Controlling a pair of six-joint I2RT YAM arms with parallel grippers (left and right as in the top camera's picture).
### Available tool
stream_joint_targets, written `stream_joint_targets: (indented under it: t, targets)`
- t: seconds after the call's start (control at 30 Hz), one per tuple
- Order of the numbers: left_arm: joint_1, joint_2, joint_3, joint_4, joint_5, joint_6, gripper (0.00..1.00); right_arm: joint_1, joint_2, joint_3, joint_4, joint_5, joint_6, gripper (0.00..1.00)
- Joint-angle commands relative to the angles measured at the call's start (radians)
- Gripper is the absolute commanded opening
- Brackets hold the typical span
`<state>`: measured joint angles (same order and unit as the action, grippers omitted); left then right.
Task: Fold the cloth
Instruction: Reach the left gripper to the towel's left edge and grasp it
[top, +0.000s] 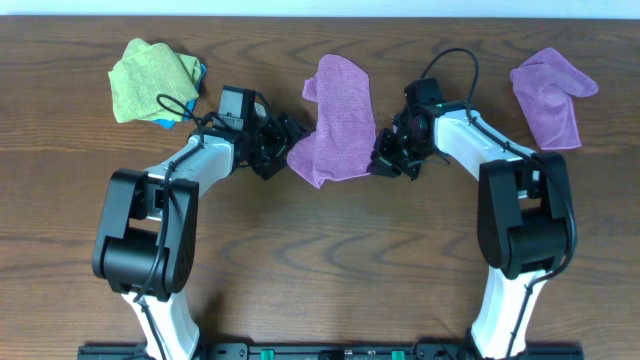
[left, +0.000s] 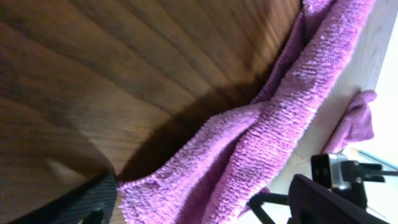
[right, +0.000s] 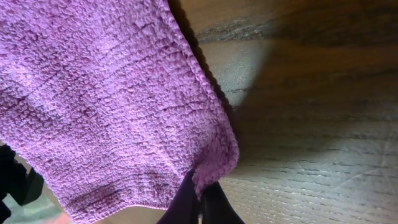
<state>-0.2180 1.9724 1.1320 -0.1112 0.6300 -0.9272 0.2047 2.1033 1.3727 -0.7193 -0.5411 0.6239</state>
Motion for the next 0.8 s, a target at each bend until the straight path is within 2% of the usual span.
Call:
stream_joint_targets:
  t: [0.0, 0.07, 0.17, 0.2, 0.27, 0.33, 0.37, 0.53, 0.77]
  targets:
    - [-0.007, 0.031, 0.010, -0.007, -0.023, 0.015, 0.76, 0.009, 0.013, -0.003, -0.003, -0.014, -0.011, 0.01]
    - [-0.014, 0.032, 0.010, -0.008, -0.035, 0.014, 0.63, 0.009, 0.013, -0.003, -0.003, -0.014, -0.011, 0.01]
    - [-0.028, 0.035, 0.010, -0.007, -0.048, 0.015, 0.55, 0.009, 0.013, -0.003, -0.003, -0.014, -0.011, 0.01]
    - [-0.033, 0.035, 0.010, -0.008, -0.054, 0.017, 0.49, 0.009, 0.013, -0.003, -0.003, -0.014, -0.011, 0.01]
    - [-0.044, 0.035, 0.010, -0.007, -0.062, 0.035, 0.34, 0.009, 0.013, -0.003, -0.003, -0.014, -0.011, 0.01]
    - [-0.050, 0.035, 0.010, -0.008, -0.061, 0.062, 0.13, 0.009, 0.013, -0.003, -0.003, -0.014, -0.011, 0.01]
    - [-0.051, 0.035, 0.010, -0.009, -0.061, 0.075, 0.06, 0.009, 0.013, -0.003, -0.003, -0.013, -0.012, 0.01]
    - [-0.026, 0.015, 0.017, -0.015, -0.045, 0.125, 0.06, -0.002, -0.004, 0.002, 0.001, -0.004, -0.099, 0.01]
    - [0.072, -0.130, 0.167, -0.217, -0.063, 0.260, 0.06, -0.058, -0.133, 0.002, 0.005, 0.055, -0.108, 0.01]
